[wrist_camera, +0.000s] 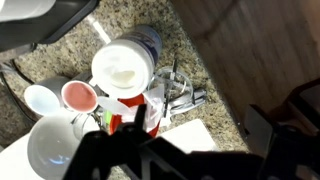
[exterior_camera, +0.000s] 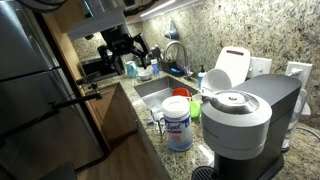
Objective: Place the Lysol wipe on top of the Lysol container
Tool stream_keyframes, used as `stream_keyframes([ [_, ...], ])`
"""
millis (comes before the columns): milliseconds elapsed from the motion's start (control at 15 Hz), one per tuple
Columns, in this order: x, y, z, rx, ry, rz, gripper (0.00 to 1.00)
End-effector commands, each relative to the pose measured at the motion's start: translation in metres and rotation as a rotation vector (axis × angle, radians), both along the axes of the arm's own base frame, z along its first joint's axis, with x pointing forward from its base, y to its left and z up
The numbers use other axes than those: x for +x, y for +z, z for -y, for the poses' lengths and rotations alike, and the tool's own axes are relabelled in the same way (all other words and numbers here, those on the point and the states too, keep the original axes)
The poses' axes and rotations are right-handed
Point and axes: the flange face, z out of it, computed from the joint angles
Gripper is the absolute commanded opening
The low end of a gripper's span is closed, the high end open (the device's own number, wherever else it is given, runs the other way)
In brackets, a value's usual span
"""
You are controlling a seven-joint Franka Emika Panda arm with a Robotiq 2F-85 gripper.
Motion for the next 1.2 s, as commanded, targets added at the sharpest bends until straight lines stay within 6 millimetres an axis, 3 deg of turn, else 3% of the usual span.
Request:
stream_keyframes([
  [0,0.038,0.001,-0.022,0.016,0.134,0.036,1.00],
  [267,0.071,-0.016,-0.049,-0.002,0.195,0.015,1.00],
  [533,0.096,-0.051,-0.074,-0.027,0.212,-0.053,1.00],
  [600,0.098,-0.059,-0.076,-0.024,0.222,-0.092,1.00],
  [667,0.083,-0.052,-0.073,-0.018,0.211,-0.055,1.00],
  [800,0.092,-0.067,-0.078,-0.018,0.217,-0.079,1.00],
  [1000,0.097,-0.068,-0.078,-0.018,0.214,-0.082,1.00],
  [1133,0.105,-0.080,-0.080,-0.006,0.228,-0.068,1.00],
])
